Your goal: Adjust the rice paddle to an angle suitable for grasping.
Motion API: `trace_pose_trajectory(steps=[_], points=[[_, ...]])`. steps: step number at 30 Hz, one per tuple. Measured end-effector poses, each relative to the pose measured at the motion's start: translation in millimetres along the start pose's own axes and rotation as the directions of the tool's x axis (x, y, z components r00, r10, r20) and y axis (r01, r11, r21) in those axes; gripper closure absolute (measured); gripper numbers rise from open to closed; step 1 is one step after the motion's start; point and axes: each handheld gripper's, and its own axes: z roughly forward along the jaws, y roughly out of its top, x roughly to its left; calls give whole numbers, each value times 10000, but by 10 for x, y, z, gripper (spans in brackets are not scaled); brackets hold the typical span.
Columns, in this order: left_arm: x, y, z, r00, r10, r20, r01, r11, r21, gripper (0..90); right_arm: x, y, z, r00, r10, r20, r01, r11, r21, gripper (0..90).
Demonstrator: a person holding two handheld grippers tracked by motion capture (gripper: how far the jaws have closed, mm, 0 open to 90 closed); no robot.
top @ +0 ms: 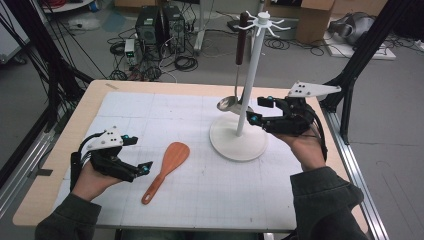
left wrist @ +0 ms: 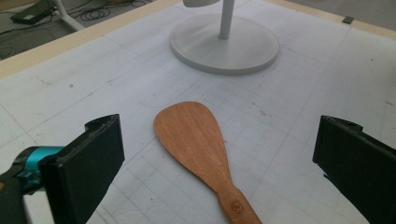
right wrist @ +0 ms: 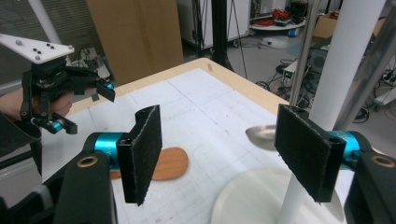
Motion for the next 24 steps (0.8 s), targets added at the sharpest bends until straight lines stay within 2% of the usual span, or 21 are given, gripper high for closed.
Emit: trace_pose_trajectory(steps=[5, 9, 11, 15, 24], points=[[-30, -53, 47, 9998, 142, -111, -140, 9997, 192, 41, 34, -139, -43, 9999, 93, 105, -92, 9999, -38, 293], [-40, -121, 64, 10000, 41, -87, -39, 9997, 249, 43, 58, -260, -43, 9999, 94, 89, -94, 9999, 55, 285], [-33, -158, 74, 10000, -32, 50, 31, 9997, 230, 75, 68, -318, -29, 9999, 99, 97, -100, 9999, 100, 277], [-37, -198, 99, 10000, -22, 13, 21, 9994, 344, 77, 89, -416, -4, 9998, 103, 185, -105, 9999, 126, 259], [-63, -223, 153, 9997, 225, -52, -220, 9972, 716, 77, 142, -604, 41, 9998, 162, 122, -165, 9996, 219, 209]])
